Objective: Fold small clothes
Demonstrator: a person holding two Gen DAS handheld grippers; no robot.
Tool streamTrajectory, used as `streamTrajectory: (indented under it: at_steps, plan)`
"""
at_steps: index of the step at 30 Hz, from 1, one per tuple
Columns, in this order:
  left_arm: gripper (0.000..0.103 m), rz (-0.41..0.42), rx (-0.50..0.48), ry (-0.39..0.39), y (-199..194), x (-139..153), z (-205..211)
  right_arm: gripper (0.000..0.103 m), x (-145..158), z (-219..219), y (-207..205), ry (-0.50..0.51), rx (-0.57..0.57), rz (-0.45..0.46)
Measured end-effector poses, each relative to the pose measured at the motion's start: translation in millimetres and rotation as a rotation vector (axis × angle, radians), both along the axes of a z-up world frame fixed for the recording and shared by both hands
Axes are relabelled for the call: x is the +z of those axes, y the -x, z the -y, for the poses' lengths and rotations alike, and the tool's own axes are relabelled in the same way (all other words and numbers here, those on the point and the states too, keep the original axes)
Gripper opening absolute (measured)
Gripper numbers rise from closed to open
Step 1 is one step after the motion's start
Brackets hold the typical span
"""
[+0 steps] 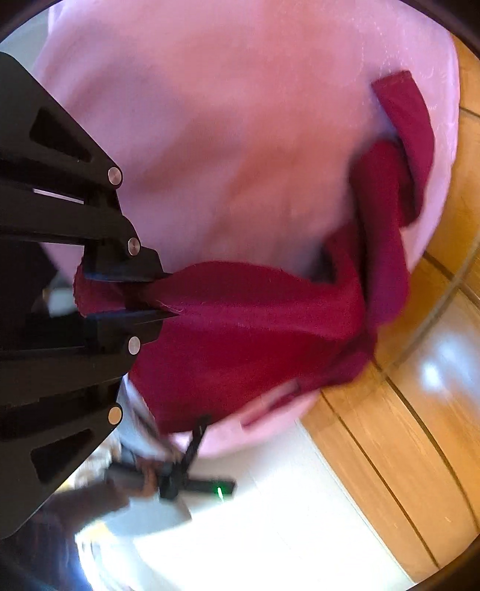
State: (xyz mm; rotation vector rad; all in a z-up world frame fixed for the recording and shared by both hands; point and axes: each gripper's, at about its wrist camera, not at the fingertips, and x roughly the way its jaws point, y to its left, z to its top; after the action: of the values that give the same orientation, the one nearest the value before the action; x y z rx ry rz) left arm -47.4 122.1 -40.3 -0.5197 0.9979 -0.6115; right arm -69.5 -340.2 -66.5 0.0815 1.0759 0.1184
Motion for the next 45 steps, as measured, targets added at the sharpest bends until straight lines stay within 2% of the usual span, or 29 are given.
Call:
streamTrajectory:
  at_steps: [2,4,6,8,9,10,11,12,14,16,18,19,20,21,24,26,28,30,31,32,33,34,36,40,43,45]
  plan:
    - [0.010,0.009,-0.018,0.024,7.2,6.2,-0.2,0.007,12.4,8.2,2.6,0.031,-0.010,0.035]
    - [0.011,0.004,-0.057,-0.016,14.9,5.8,8.5,0.007,12.9,13.2,3.4,0.082,-0.022,0.033]
    - [0.025,-0.019,-0.055,-0.110,15.2,-0.2,16.1,0.007,5.4,14.7,0.3,0.131,-0.020,0.014]
    - [0.060,-0.022,0.018,-0.203,8.1,-3.5,10.6,0.008,-0.2,14.7,-4.1,0.152,-0.034,-0.003]
    - [0.063,-0.006,0.119,-0.246,1.7,0.1,-4.0,0.012,0.5,14.3,-3.9,0.162,-0.046,0.001]
    - [0.063,-0.001,0.186,-0.268,-4.4,4.7,-15.5,0.021,4.8,13.1,-4.1,0.186,-0.064,0.026]
    - [0.063,0.008,0.246,-0.286,-10.2,9.3,-27.7,0.032,10.0,12.0,-3.3,0.206,-0.075,0.053]
    - [0.063,0.040,0.324,-0.317,-17.1,17.9,-43.0,0.050,19.1,9.2,-3.7,0.219,-0.086,0.091]
    - [0.063,0.099,0.392,-0.418,-27.0,30.3,-51.2,0.052,30.5,0.2,-6.2,0.206,-0.075,0.140]
    - [0.063,0.169,0.423,-0.581,-44.6,39.8,-52.2,0.051,36.5,-14.0,-9.6,0.180,-0.030,0.160]
    - [0.063,0.197,0.452,-0.679,-69.0,43.6,-53.3,0.053,37.9,-34.7,-12.1,0.174,0.025,0.175]
    - [0.064,0.196,0.445,-0.681,-78.9,44.3,-52.9,0.055,36.4,-48.3,-15.0,0.165,0.057,0.180]
    - [0.072,0.199,0.431,-0.674,-88.1,44.9,-52.5,0.055,33.8,-59.1,-17.8,0.151,0.081,0.179]
    - [0.076,0.215,0.424,-0.687,-101.5,45.0,-47.0,0.056,28.6,-73.3,-22.0,0.124,0.111,0.169]
    - [0.077,0.239,0.392,-0.752,-134.2,35.9,-30.3,0.056,12.5,-105.0,-37.5,0.074,0.161,0.145]
    - [0.061,0.237,0.354,-0.771,-159.2,25.4,-26.5,0.056,7.6,-121.8,-43.3,0.037,0.188,0.141]
    - [0.060,0.216,0.315,-0.792,-184.6,13.1,-18.2,0.056,3.6,-137.6,-49.3,0.008,0.214,0.148]
    - [0.060,0.203,0.285,-0.845,-204.5,-3.7,-17.3,0.057,0.4,-147.8,-54.2,-0.017,0.227,0.158]
    - [0.056,0.185,0.270,-0.867,-214.6,-11.6,-16.0,0.058,-2.4,-151.1,-57.4,-0.032,0.230,0.155]
    - [0.022,0.169,0.256,-0.868,-220.5,-16.1,-18.7,0.058,-6.1,-152.5,-60.1,-0.037,0.231,0.152]
    - [0.001,0.149,0.246,-0.868,-224.5,-18.4,-22.8,0.059,-8.0,-156.5,-59.1,-0.028,0.231,0.152]
    - [0.003,0.128,0.264,-0.866,-228.3,-16.2,-30.4,0.063,-12.6,-157.5,-59.5,-0.013,0.232,0.154]
    - [0.003,0.129,0.343,-0.781,-226.5,3.3,-57.4,0.067,-20.1,-154.7,-57.9,-0.022,0.228,0.143]
    - [0.003,0.057,0.489,-0.641,-218.6,38.6,-131.2,0.070,-24.4,-141.9,-65.5,-0.072,0.226,0.148]
    - [0.003,0.017,0.598,-0.593,-209.1,62.6,-187.4,0.079,-27.3,-144.6,-67.3,-0.073,0.223,0.156]
    - [0.003,-0.011,0.647,-0.588,-205.8,72.1,-211.8,0.083,-29.9,-148.7,-71.3,-0.063,0.222,0.162]
